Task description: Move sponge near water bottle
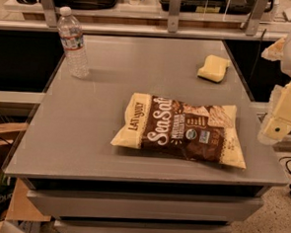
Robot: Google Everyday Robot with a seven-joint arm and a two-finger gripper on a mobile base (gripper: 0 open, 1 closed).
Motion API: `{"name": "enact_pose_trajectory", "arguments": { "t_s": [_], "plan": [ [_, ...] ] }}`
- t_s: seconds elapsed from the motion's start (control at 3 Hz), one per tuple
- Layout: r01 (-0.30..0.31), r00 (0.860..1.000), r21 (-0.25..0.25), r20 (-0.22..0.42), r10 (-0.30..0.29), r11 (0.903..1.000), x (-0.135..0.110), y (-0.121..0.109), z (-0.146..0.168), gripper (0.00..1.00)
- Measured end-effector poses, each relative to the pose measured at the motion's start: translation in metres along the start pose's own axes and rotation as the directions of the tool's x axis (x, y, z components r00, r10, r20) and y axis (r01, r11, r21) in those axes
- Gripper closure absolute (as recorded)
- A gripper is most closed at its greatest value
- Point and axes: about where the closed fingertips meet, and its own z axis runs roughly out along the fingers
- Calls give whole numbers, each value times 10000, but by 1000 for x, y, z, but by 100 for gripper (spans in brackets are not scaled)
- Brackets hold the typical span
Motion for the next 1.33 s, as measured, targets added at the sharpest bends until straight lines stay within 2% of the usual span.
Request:
{"name": "enact_pose_trajectory", "arguments": {
  "t_s": [0.33, 0.67, 1.0, 1.33],
  "plan": [
    [0, 10000, 2, 1, 0, 10000, 0, 0, 0, 0],
    [647, 9979, 116, -26, -647, 9978, -4, -4, 1, 0],
    [2248, 9741, 3, -267, -2247, 9744, -13, -21, 10, 0],
    [4202, 9041, -335, -697, -4215, 9068, -30, -53, 28, 0]
  ]
}}
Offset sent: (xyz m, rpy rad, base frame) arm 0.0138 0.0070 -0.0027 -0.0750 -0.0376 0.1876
